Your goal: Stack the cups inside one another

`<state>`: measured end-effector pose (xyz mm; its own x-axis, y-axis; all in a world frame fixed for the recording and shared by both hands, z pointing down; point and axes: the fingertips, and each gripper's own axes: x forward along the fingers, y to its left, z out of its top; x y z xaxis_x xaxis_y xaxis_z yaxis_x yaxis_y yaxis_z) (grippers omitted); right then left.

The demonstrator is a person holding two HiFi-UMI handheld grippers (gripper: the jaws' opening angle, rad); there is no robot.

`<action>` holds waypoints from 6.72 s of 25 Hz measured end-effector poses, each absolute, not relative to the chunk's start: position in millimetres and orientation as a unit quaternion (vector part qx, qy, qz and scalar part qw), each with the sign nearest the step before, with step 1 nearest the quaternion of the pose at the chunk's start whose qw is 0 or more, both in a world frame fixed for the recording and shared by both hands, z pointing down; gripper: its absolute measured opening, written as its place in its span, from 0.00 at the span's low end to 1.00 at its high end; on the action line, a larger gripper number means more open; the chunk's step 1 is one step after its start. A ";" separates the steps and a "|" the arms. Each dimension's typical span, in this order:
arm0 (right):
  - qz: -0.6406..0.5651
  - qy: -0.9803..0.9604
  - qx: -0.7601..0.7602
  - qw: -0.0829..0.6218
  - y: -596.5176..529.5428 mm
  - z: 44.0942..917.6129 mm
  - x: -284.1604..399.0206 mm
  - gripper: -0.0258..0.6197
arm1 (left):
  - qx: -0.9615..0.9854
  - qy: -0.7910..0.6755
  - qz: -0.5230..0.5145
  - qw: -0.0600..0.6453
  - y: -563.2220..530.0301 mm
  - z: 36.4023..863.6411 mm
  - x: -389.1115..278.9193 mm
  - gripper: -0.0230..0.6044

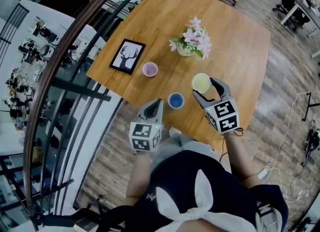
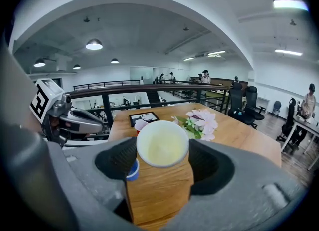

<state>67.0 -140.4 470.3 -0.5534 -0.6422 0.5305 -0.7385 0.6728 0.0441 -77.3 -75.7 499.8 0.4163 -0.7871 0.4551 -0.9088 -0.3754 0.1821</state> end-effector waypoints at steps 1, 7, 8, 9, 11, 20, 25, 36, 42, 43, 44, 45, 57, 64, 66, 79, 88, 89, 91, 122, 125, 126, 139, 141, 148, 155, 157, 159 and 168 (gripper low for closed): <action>0.091 -0.879 0.386 0.263 -137.9 471.3 61.0 0.54 | 0.814 -0.522 0.148 0.207 -74.4 500.4 -79.7 0.06; 0.085 -0.895 0.348 0.265 -124.7 472.2 28.4 0.54 | 0.805 -0.535 0.144 0.211 -67.1 501.4 -94.0 0.06; 0.084 -0.897 0.343 0.265 -122.7 471.6 23.7 0.54 | 0.803 -0.538 0.144 0.211 -65.8 501.2 -96.4 0.06; 0.083 -0.900 0.337 0.265 -120.8 471.0 19.2 0.54 | 0.802 -0.540 0.143 0.212 -64.7 501.1 -98.8 0.06; 0.082 -0.903 0.328 0.266 -117.5 470.6 11.6 0.54 | 0.799 -0.544 0.140 0.213 -62.9 501.0 -103.0 0.06; 0.077 -0.910 0.305 0.271 -106.9 471.4 -5.0 0.54 | 0.790 -0.557 0.136 0.217 -51.6 502.3 -114.2 0.06; 0.080 -0.910 0.296 0.278 -104.1 476.3 -9.0 0.54 | 0.789 -0.558 0.134 0.219 -51.5 502.1 -115.6 0.06; 0.095 -0.905 0.273 0.311 -93.3 507.3 -13.4 0.54 | 0.788 -0.558 0.134 0.223 -47.8 506.3 -115.9 0.06; 0.102 -0.904 0.262 0.323 -87.6 521.9 -18.5 0.54 | 0.786 -0.559 0.135 0.227 -44.1 508.3 -117.6 0.06; 0.102 -0.903 0.260 0.326 -87.6 524.9 -19.2 0.54 | 0.786 -0.559 0.135 0.227 -44.4 508.6 -118.0 0.06; 0.103 -0.902 0.259 0.330 -88.0 528.5 -19.8 0.54 | 0.786 -0.559 0.135 0.227 -44.8 509.0 -118.4 0.06; 0.104 -0.901 0.258 0.333 -88.3 532.4 -20.3 0.54 | 0.786 -0.559 0.135 0.228 -45.3 509.5 -118.9 0.06; 0.118 -0.893 0.243 0.359 -84.6 560.1 -26.6 0.55 | 0.784 -0.558 0.137 0.235 -42.6 512.9 -123.7 0.06; 0.121 -0.893 0.241 0.360 -83.2 561.9 -28.5 0.57 | 0.786 -0.555 0.138 0.234 -43.8 513.0 -123.7 0.06; 0.121 -0.894 0.243 0.356 -83.0 557.6 -28.3 0.57 | 0.787 -0.555 0.138 0.234 -43.1 511.3 -122.7 0.06; 0.111 -0.907 0.247 0.324 -94.0 530.4 -34.8 0.57 | 0.780 -0.563 0.131 0.239 -35.3 515.9 -123.7 0.06; 0.096 -0.915 0.241 0.308 -121.7 507.9 -56.3 0.57 | 0.783 -0.560 0.134 0.235 -46.2 508.7 -133.2 0.06; 0.094 -0.916 0.240 0.306 -125.9 505.0 -58.9 0.57 | 0.784 -0.559 0.135 0.235 -48.0 508.0 -133.9 0.06; 0.088 -0.919 0.238 0.303 -132.7 500.5 -64.4 0.57 | 0.784 -0.558 0.135 0.235 -50.6 507.7 -135.4 0.06; 0.013 -0.923 0.137 0.360 -191.6 513.7 -144.2 0.57 | 0.786 -0.541 0.141 0.265 -88.5 528.9 -145.8 0.06; 0.002 -0.920 0.129 0.369 -197.0 517.1 -150.6 0.57 | 0.787 -0.537 0.144 0.268 -93.0 531.8 -148.1 0.06; 0.002 -0.920 0.126 0.371 -198.6 519.3 -153.2 0.58 | 0.787 -0.536 0.144 0.269 -94.9 532.8 -148.6 0.06; 0.012 -0.906 0.103 0.410 -219.9 556.6 -172.7 0.60 | 0.789 -0.521 0.154 0.287 -108.7 549.0 -159.7 0.06; 0.014 -0.904 0.100 0.415 -222.2 561.3 -173.9 0.60 | 0.788 -0.520 0.156 0.290 -110.9 550.5 -162.6 0.06; 0.026 -0.895 0.087 0.438 -228.9 584.2 -177.2 0.60 | 0.786 -0.520 0.158 0.294 -119.9 557.1 -169.6 0.06; 0.031 -0.887 0.082 0.453 -231.2 600.4 -180.2 0.60 | 0.785 -0.518 0.159 0.300 -123.7 564.8 -174.9 0.06; 0.030 -0.886 0.078 0.457 -230.4 601.6 -180.5 0.60 | 0.785 -0.518 0.160 0.300 -124.6 565.1 -176.6 0.06; 0.023 -0.884 0.075 0.461 -229.9 603.3 -179.9 0.59 | 0.784 -0.519 0.160 0.300 -125.8 565.5 -177.5 0.06; 0.008 -0.883 0.073 0.464 -230.0 602.1 -179.2 0.53 | 0.783 -0.521 0.158 0.300 -126.7 565.0 -179.5 0.06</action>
